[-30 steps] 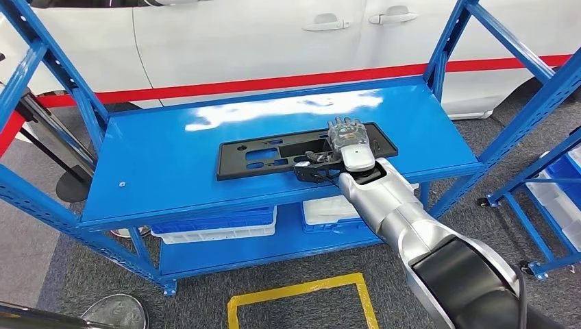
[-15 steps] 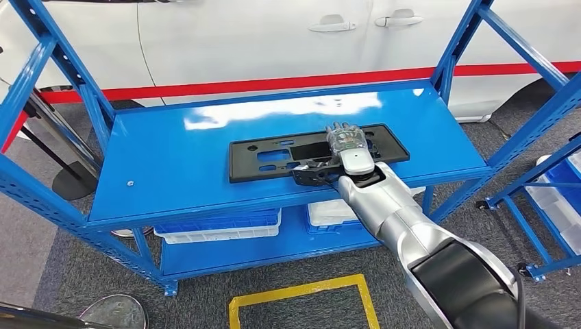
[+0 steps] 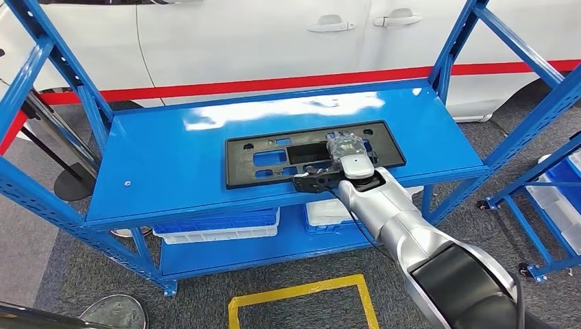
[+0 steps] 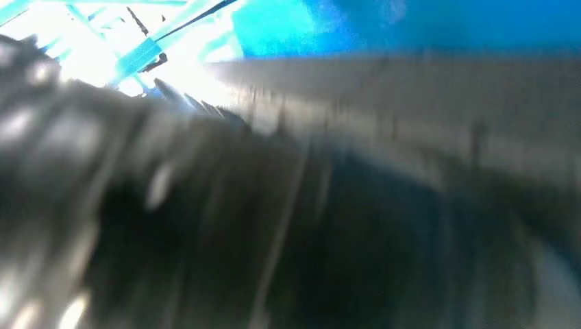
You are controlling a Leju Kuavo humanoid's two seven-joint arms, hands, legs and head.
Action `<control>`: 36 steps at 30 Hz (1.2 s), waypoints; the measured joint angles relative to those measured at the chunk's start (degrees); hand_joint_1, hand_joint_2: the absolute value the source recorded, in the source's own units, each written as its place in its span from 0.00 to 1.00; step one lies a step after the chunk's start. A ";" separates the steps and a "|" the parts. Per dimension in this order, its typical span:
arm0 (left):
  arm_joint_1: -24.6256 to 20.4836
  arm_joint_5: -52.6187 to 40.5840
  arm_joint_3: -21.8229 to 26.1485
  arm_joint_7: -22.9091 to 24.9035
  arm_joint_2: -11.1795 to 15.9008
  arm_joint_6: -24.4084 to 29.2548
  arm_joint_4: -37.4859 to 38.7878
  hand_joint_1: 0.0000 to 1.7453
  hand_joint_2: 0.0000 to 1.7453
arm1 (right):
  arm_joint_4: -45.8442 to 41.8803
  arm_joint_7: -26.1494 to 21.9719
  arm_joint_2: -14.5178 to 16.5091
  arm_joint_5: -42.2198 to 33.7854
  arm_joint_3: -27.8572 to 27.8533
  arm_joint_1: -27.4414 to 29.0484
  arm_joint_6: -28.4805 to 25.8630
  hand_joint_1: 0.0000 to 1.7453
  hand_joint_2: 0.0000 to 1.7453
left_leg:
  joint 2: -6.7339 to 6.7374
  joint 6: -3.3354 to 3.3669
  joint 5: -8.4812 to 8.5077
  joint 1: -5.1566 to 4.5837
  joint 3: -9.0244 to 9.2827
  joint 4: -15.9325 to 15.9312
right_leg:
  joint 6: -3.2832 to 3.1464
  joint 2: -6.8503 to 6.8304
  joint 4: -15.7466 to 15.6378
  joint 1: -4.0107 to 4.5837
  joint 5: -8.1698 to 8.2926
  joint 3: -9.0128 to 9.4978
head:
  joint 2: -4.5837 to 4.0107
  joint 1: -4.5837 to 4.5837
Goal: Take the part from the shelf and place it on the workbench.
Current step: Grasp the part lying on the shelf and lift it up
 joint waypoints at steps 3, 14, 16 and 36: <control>0.00 -0.08 0.00 0.02 0.00 0.03 0.00 0.00 0.00 | 0.11 0.00 -0.06 -0.06 0.00 0.09 0.00 0.00 0.00 | 0.01 -0.02 0.01 0.03 0.00 0.00 | 0.00 0.02 0.05 0.03 0.00 -0.04 | -0.01 0.00; 0.00 -0.37 0.01 0.57 0.04 0.07 0.00 0.00 0.00 | 0.03 -0.67 -0.09 -1.30 0.00 -0.66 -0.51 0.00 1.00 | 0.02 -0.02 0.02 0.10 0.00 -0.01 | -0.01 0.03 0.10 0.16 0.00 -0.04 | -0.01 0.00; 0.00 -0.32 0.03 0.64 0.07 0.07 0.00 0.00 0.00 | -0.03 -0.70 -0.09 -1.43 0.00 -1.07 -0.38 0.00 1.00 | 0.01 -0.02 0.02 0.10 0.00 -0.01 | -0.01 0.03 0.10 0.19 0.00 -0.04 | -0.01 0.00; 0.01 -0.83 0.57 1.18 0.79 0.52 0.00 0.00 0.00 | -0.07 -1.61 -0.30 -2.42 0.00 -2.04 1.16 0.00 0.00 | 0.03 -0.02 0.02 0.10 0.01 0.00 | -0.01 0.03 0.10 0.27 0.00 -0.04 | 0.00 0.00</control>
